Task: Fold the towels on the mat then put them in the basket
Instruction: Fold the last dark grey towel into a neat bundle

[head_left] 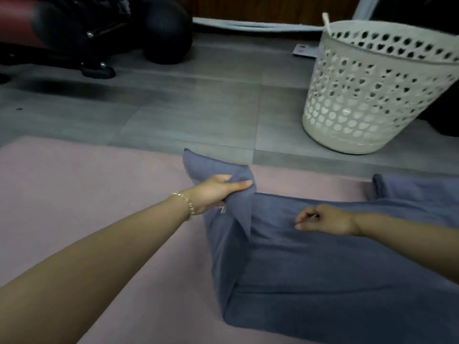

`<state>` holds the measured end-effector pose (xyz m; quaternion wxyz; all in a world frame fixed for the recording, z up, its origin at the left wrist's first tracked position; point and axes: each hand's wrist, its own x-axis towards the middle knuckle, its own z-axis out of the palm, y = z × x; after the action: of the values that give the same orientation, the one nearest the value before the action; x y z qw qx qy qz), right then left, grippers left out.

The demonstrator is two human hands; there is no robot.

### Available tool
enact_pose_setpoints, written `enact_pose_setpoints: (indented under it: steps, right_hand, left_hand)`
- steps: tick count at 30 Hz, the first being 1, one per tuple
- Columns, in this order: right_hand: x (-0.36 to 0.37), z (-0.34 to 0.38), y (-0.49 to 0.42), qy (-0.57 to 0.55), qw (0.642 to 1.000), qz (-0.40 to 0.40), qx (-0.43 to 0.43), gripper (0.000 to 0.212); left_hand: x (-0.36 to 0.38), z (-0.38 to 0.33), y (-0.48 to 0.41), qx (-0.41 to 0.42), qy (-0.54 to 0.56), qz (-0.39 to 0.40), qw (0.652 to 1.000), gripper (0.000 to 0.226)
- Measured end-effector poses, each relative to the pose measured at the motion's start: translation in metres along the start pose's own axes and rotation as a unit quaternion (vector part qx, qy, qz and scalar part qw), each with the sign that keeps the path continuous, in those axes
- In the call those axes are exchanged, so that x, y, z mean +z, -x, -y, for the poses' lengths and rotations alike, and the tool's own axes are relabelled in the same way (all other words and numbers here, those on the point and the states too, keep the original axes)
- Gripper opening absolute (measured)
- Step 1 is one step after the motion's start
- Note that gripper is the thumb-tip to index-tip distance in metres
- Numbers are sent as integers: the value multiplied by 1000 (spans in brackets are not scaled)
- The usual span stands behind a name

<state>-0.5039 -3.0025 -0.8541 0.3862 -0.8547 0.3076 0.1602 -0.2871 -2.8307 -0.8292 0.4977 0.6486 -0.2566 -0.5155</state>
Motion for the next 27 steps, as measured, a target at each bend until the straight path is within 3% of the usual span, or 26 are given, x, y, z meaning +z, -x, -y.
enact_pose_setpoints:
  steps: [5,9,12,17,20,23,25,27]
  right_hand:
    - [-56,-90,81,-69,982,-162,74,19]
    - [-60,-165,148,-116,926,-317,167,22]
    - [-43,-215,195,-110,884,-389,237,36]
    - [-3,-251,243,-184,840,-391,329,40]
    - [14,-258,256,-280,831,-338,343,54]
    - [22,-263,266,-276,869,-253,324,111]
    - [14,-258,270,-237,898,-209,307,106]
    - [-3,-239,268,-180,921,-202,281,81]
  left_hand:
    - [143,-41,-44,31,5,76,997,14]
    - [227,-20,-57,-12,110,102,989,26]
    - [258,7,-58,-49,112,102,987,36]
    - [282,29,-67,-76,102,112,986,42]
    - [292,31,-70,-74,134,111,982,41]
    - [294,32,-70,-73,147,110,980,38]
    - [291,29,-69,-67,152,111,980,36]
    - [283,22,-66,-52,161,96,981,26]
